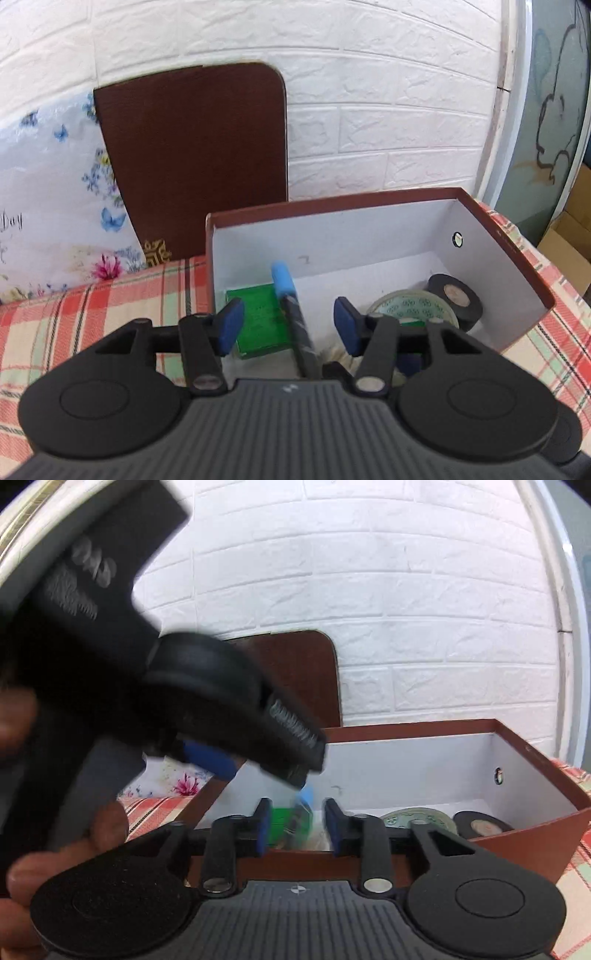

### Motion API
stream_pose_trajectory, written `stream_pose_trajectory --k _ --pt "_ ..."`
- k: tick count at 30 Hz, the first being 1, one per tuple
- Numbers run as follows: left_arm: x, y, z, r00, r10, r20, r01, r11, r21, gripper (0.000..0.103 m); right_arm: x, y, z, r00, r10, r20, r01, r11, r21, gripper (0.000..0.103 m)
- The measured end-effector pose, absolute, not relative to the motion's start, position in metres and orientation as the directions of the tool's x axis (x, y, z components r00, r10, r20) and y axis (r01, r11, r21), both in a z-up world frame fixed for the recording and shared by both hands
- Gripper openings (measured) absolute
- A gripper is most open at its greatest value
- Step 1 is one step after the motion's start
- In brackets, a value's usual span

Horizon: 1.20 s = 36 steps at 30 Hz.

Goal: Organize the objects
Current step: 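Lower the marker into the brown box and open the right gripper, then move the right gripper to the snack bag and grasp it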

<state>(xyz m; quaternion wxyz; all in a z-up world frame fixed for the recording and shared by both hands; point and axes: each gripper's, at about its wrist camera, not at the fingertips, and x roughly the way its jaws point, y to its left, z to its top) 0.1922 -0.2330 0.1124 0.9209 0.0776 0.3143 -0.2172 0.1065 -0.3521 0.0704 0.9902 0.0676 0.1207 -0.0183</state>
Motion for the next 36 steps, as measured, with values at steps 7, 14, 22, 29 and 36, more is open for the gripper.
stream_pose_trajectory --k 7,14,22,29,36 --pt "0.154 -0.203 0.111 0.719 -0.394 -0.572 0.456 0.889 -0.039 0.057 0.068 -0.337 0.063 0.985 -0.074 -0.153 0.086 0.993 0.075 0.047" --pt "0.1 -0.182 0.096 0.755 -0.365 -0.545 0.458 0.888 0.04 0.062 0.029 -0.319 0.04 0.962 -0.062 -0.264 0.085 0.993 0.079 0.048" --pt "0.072 -0.12 0.056 0.754 -0.224 -0.618 0.337 0.939 0.07 0.062 0.019 -0.307 0.026 0.916 0.009 -0.402 0.033 0.995 0.099 0.048" --pt "0.065 -0.05 0.028 0.738 -0.09 -0.669 0.18 0.981 0.066 0.062 0.01 -0.286 0.023 0.883 0.068 -0.465 -0.041 0.997 0.068 0.048" --pt "0.067 -0.001 0.014 0.731 -0.011 -0.683 0.064 0.997 0.052 0.063 0.008 -0.242 0.02 0.85 0.143 -0.508 -0.178 0.984 -0.02 0.048"
